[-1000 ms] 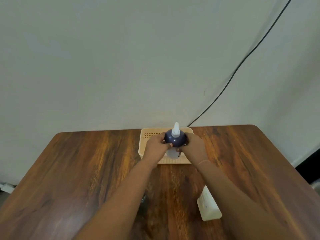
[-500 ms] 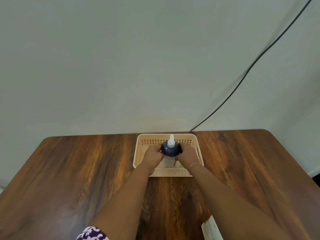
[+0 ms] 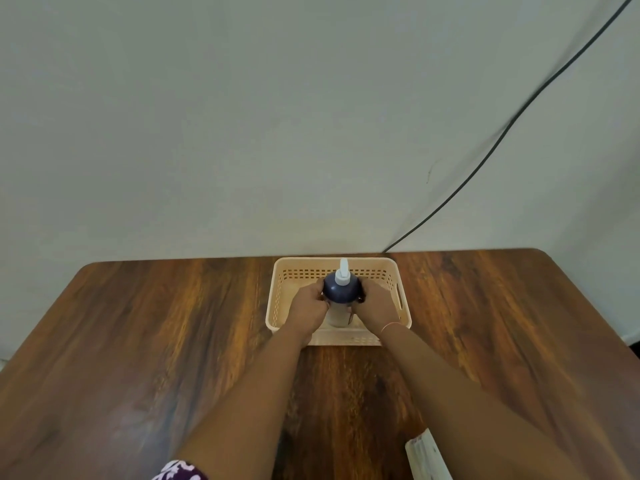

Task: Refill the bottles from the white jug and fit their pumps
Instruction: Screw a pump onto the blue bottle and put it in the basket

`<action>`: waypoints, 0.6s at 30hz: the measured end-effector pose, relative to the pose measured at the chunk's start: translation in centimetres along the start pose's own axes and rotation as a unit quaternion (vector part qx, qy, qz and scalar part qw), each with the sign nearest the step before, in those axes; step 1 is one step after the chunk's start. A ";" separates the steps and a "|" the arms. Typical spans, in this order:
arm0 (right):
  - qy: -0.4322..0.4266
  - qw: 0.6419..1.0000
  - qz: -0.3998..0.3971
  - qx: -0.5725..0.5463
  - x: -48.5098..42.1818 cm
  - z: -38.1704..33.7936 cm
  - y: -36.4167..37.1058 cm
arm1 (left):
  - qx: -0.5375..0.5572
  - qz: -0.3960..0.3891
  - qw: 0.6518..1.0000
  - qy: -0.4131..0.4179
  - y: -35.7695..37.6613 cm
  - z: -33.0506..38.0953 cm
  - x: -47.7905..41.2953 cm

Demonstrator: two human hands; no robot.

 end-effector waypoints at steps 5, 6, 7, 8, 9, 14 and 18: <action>-0.012 1.000 -0.006 -0.004 0.3 -0.3 0.1 | -0.011 -0.002 1.000 -0.003 0.0 -0.1 -0.2; -0.013 1.000 -0.008 -0.003 0.3 -0.3 0.1 | -0.012 -0.002 1.000 -0.005 0.0 -0.1 -0.1; -0.012 1.000 -0.011 0.001 0.5 -0.3 0.2 | -0.016 -0.002 1.000 -0.006 0.0 -0.1 -0.1; -0.011 1.000 -0.014 0.007 0.6 -0.3 0.2 | -0.020 0.001 1.000 -0.008 0.0 -0.1 0.0; -0.008 1.000 -0.016 0.011 0.8 -0.3 0.1 | -0.024 0.004 1.000 -0.009 -0.1 -0.1 0.1; 0.002 1.000 -0.013 0.025 1.8 -0.4 -1.0 | -0.031 0.013 0.999 -0.013 -0.6 0.6 1.2; -0.010 1.000 -0.008 0.024 3.6 -1.2 -2.0 | -0.033 0.028 0.999 -0.011 -1.1 1.3 2.8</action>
Point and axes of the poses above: each hand's wrist, its own x-axis away from the middle knuckle, its own y-axis out of the palm, z = x × y, the point moved 9 cm from there along -x, towards the middle knuckle, and after that the axes turned 3 degrees about x, right-handed, at the moved point
